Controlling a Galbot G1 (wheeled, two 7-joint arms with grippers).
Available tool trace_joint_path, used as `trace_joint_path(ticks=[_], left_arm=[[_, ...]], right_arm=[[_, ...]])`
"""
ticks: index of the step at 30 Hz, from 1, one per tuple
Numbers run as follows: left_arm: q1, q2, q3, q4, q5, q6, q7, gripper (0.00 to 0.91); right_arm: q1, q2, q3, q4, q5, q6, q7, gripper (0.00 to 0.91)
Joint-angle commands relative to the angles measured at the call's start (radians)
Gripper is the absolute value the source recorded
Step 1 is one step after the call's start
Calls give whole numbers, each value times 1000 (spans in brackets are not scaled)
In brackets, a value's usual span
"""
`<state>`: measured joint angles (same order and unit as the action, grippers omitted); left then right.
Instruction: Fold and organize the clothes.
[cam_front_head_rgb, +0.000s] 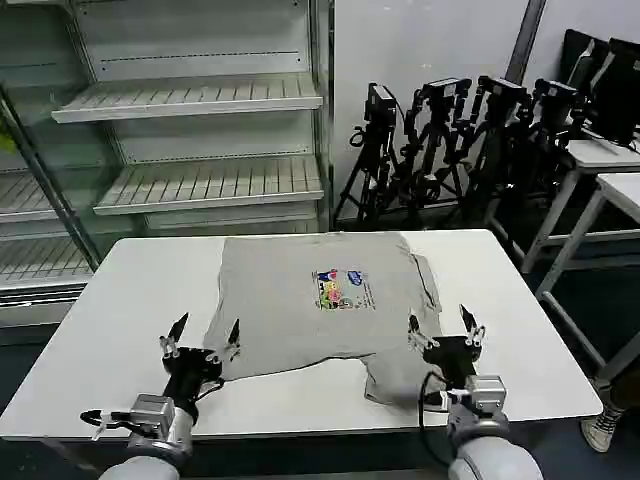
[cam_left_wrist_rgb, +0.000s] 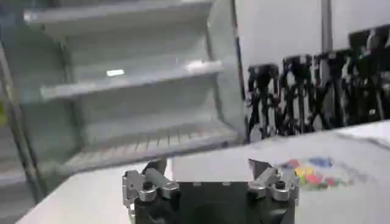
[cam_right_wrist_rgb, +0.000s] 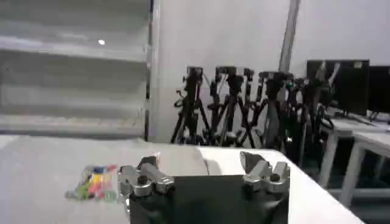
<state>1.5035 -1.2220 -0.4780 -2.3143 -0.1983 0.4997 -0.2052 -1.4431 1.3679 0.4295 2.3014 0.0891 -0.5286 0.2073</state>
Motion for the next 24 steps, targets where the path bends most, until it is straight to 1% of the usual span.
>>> trace_joint_path(ticks=[1, 8, 22, 23, 24], left_arm=[[80, 134, -45, 24, -160, 78, -24, 907], [79, 142, -2, 57, -166, 78, -22, 907], [54, 139, 23, 117, -185, 78, -26, 907], [54, 138, 24, 118, -186, 78, -26, 897], [52, 138, 26, 122, -187, 78, -26, 806]], right_arm=[[-156, -42, 29, 22, 53, -26, 1, 907], [-195, -54, 47, 5, 57, -18, -4, 907], [-228, -40, 27, -41, 63, -19, -4, 907], [-228, -40, 26, -42, 64, -20, -4, 907], [-227, -39, 25, -44, 71, -22, -2, 836]])
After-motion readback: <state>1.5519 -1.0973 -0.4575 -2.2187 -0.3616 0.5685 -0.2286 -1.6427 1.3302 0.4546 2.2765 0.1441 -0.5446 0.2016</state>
